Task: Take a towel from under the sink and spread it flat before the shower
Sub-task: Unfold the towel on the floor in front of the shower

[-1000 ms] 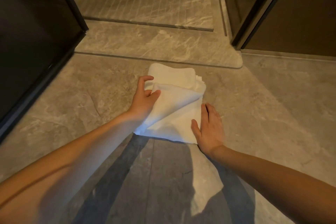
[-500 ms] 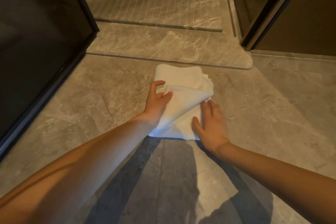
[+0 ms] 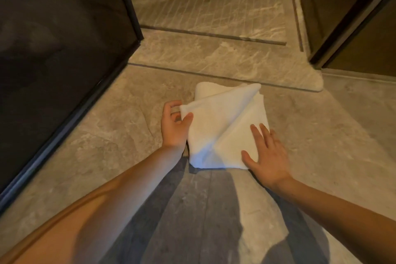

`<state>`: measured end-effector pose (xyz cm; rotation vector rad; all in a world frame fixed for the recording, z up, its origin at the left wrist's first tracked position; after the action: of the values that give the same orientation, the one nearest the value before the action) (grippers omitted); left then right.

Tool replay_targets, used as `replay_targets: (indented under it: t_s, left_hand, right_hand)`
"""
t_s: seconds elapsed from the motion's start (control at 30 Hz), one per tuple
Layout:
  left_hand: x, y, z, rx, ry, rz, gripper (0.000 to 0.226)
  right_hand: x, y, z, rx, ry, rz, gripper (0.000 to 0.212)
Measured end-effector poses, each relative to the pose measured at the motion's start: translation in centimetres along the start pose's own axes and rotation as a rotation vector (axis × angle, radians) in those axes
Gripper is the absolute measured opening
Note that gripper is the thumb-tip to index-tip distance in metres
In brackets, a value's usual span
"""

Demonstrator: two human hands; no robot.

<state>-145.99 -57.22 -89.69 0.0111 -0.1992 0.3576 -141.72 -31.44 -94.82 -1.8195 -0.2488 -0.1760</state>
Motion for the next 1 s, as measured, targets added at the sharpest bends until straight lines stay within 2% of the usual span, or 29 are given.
replay_targets:
  t_s: [0.3,0.53,0.7,0.77,0.8,0.87,0.93,1.0]
  left_hand:
    - [-0.5,-5.3,-1.6,-0.176,0.05,0.123,0.025]
    - [0.4,-8.5,-3.7,-0.216,-0.038,0.248,0.028]
    - [0.2,-9.8,-3.5,-0.313,-0.155,0.371,0.027]
    - [0.1,-9.9,-3.1,-0.462,-0.163,0.371,0.027]
    - [0.1,-9.8,-2.8,-0.642,-0.09,0.358,0.03]
    - [-0.1,-8.7,-2.0,-0.985,0.215,0.247,0.042]
    - [-0.6,-5.7,-1.2,-1.153,0.487,-0.065,0.05]
    - [-1.1,-2.1,-1.2,-1.339,0.621,-0.382,0.052]
  right_hand:
    - [0.2,-1.0,0.4,0.257,0.028,-0.031,0.083]
    - [1.5,-1.5,0.8,0.248,0.1,-0.055,0.083]
    - [3.0,-0.9,-1.7,0.11,0.201,-0.011,0.079]
    - [2.5,-1.3,-2.5,0.088,0.222,0.007,0.08]
    - [2.0,-1.7,-2.9,0.096,0.204,0.021,0.081]
    - [0.9,-2.4,-3.8,0.15,0.071,0.052,0.083]
    - [-0.8,-2.8,-5.4,0.162,-0.109,0.058,0.08]
    - [-2.7,-2.6,-6.9,0.145,-0.202,0.036,0.073]
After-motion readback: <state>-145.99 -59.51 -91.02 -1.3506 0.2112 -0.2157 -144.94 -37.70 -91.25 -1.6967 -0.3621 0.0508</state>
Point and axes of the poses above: each hand's wrist, its own x-axis away from the middle knuckle, its own y-axis out of the palm, z = x × y, the point moved 2 cm from there along -x, towards the middle knuckle, and after that the axes turned 4 degrees about -z, right-handed, at the moved point
